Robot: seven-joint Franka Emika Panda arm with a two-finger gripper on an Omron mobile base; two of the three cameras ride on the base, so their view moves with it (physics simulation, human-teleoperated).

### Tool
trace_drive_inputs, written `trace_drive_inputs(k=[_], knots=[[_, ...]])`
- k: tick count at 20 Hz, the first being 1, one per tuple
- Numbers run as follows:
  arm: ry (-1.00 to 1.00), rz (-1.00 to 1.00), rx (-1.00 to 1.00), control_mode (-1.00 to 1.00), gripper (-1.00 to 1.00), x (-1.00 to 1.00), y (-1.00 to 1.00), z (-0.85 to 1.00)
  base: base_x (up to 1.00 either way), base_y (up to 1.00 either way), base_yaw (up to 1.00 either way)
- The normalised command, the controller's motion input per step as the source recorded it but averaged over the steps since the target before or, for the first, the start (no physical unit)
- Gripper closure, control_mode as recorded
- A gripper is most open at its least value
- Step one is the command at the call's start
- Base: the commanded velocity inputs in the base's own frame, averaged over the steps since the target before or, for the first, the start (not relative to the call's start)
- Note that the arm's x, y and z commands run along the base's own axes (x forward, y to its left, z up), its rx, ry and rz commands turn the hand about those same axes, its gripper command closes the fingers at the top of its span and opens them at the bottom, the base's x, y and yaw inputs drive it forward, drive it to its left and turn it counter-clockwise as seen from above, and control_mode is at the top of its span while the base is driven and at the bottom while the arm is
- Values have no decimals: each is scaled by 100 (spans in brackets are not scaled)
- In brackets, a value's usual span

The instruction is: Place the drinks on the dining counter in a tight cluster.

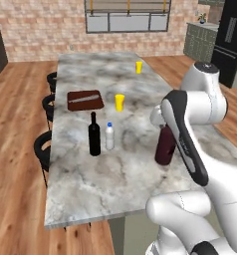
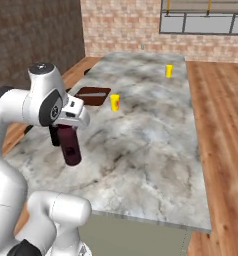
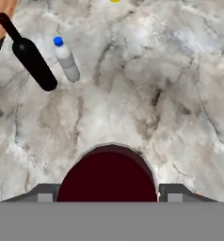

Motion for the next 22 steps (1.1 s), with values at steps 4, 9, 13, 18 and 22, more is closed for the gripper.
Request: trace_drive_inputs(k=[4, 9, 13, 18, 22], knots=[[0, 32, -1, -100, 100, 93, 0, 0, 0, 0, 0], [-3, 16, -11, -100, 100, 69, 1, -6, 0, 0, 0], [-18, 5, -19, -100, 100, 37, 22, 0, 0, 0, 0], [-22, 16, -6, -100, 100, 37, 8, -11, 0, 0, 0], [-12, 18, 2, -100, 100, 39, -5, -13, 0, 0, 0]])
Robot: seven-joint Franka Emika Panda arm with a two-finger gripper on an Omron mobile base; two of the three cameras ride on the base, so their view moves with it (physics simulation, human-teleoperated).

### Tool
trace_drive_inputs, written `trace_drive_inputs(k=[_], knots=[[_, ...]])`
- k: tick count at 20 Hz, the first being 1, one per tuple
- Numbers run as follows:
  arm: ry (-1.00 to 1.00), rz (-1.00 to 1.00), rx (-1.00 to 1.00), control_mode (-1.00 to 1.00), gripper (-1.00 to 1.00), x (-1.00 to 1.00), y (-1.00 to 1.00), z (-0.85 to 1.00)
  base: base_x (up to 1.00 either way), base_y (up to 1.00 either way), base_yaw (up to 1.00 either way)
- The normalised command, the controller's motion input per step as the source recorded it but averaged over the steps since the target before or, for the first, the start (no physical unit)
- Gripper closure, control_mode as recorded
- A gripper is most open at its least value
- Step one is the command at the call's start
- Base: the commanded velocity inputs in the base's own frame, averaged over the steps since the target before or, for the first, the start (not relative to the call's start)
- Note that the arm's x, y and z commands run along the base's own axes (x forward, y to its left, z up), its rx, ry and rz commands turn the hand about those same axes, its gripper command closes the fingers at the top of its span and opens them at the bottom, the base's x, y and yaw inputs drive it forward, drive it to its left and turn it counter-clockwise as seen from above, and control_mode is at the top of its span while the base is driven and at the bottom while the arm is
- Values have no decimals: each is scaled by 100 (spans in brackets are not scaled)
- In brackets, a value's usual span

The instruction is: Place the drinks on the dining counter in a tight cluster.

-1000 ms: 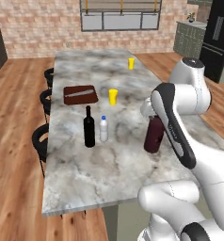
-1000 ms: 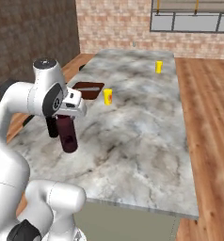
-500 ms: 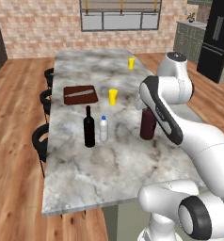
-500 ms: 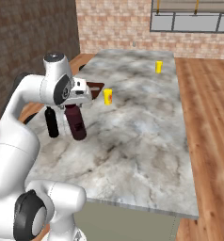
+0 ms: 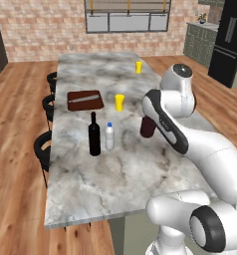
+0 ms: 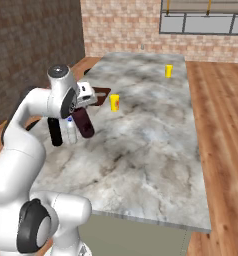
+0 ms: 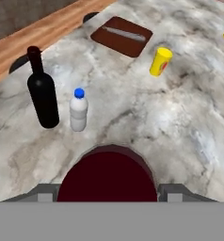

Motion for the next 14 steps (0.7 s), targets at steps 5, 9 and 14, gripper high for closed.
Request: trace_drive_inputs(k=[5, 9, 14], knots=[[18, 20, 1, -100, 100, 38, -9, 8, 0, 0, 0], [47, 19, -4, -100, 100, 33, 0, 6, 0, 0, 0], [39, 10, -2, -100, 100, 35, 0, -3, 0, 0, 0]])
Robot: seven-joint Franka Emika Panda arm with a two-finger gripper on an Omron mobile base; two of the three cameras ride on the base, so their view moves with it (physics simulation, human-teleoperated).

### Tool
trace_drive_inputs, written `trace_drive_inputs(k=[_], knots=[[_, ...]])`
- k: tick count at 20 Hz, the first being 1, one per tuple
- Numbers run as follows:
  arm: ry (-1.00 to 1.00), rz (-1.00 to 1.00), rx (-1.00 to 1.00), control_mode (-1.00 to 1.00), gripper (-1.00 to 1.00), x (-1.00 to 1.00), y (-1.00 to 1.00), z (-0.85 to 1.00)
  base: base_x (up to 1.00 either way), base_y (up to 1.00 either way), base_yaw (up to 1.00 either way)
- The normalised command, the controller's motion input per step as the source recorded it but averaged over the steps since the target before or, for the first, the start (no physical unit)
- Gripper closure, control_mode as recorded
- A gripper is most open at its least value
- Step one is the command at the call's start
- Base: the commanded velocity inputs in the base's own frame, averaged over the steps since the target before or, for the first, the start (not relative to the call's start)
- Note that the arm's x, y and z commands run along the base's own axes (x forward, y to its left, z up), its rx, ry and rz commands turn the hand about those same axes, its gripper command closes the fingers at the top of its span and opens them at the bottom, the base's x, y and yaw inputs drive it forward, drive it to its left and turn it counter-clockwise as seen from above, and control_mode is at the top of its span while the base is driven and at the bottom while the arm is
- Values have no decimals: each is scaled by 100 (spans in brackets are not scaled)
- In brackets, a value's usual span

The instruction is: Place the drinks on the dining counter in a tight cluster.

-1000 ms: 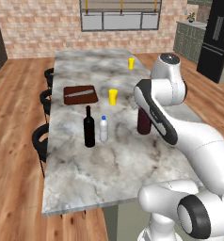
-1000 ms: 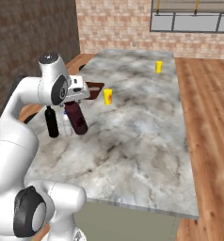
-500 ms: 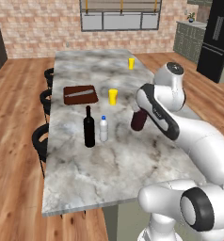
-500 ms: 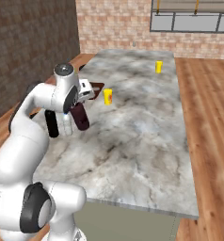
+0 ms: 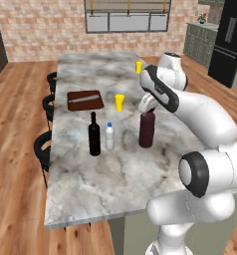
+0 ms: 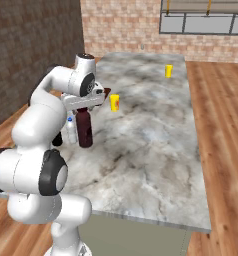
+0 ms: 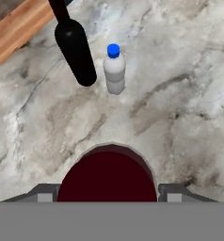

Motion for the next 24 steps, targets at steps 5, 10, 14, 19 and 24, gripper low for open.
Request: trace_drive_inputs(k=[5, 10, 14, 19, 24], knots=[[-5, 6, 0, -100, 100, 2, 0, -23, 0, 0, 0], [-13, 7, 3, -100, 100, 8, 0, -23, 0, 0, 0], [-5, 7, 0, -100, 100, 46, 0, -23, 0, 0, 0], [0, 6, 0, -100, 100, 58, 0, -15, 0, 0, 0], [0, 7, 0, -100, 100, 45, 0, -19, 0, 0, 0]])
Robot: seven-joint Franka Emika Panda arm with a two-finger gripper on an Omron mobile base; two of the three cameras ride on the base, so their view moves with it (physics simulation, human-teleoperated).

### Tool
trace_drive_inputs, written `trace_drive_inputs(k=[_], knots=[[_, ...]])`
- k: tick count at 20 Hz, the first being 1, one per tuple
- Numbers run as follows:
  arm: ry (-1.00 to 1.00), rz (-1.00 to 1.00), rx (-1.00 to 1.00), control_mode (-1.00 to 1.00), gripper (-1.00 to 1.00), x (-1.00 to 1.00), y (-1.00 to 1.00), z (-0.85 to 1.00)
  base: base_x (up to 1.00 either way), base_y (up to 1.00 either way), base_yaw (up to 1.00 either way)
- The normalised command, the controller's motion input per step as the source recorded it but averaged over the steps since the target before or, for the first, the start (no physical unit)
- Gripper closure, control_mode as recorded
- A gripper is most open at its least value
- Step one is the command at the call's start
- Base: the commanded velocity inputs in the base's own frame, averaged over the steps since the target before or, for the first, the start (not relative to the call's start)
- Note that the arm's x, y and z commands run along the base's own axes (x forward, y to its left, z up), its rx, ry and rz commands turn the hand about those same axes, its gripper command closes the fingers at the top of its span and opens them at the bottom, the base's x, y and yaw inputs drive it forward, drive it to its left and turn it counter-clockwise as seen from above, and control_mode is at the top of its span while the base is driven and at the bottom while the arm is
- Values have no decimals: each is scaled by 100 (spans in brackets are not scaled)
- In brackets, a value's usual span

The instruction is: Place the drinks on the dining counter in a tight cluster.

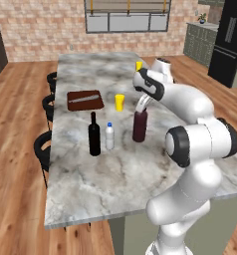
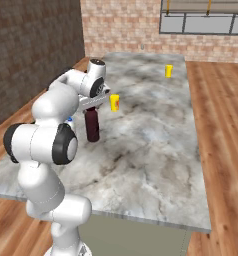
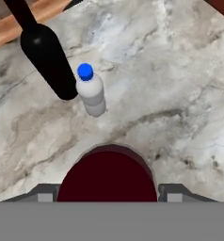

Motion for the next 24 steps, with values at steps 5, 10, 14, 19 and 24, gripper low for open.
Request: trace_drive_inputs(k=[5, 10, 14, 19, 24], knots=[[0, 14, 0, -100, 100, 25, 0, -19, 0, 0, 0], [0, 16, 0, -100, 100, 0, 7, -11, 0, 0, 0], [-2, 10, 0, -100, 100, 0, 30, -14, 0, 0, 0], [-7, 3, 0, -100, 100, 4, 37, -13, 0, 0, 0], [-3, 0, 0, -100, 100, 1, 27, -17, 0, 0, 0]])
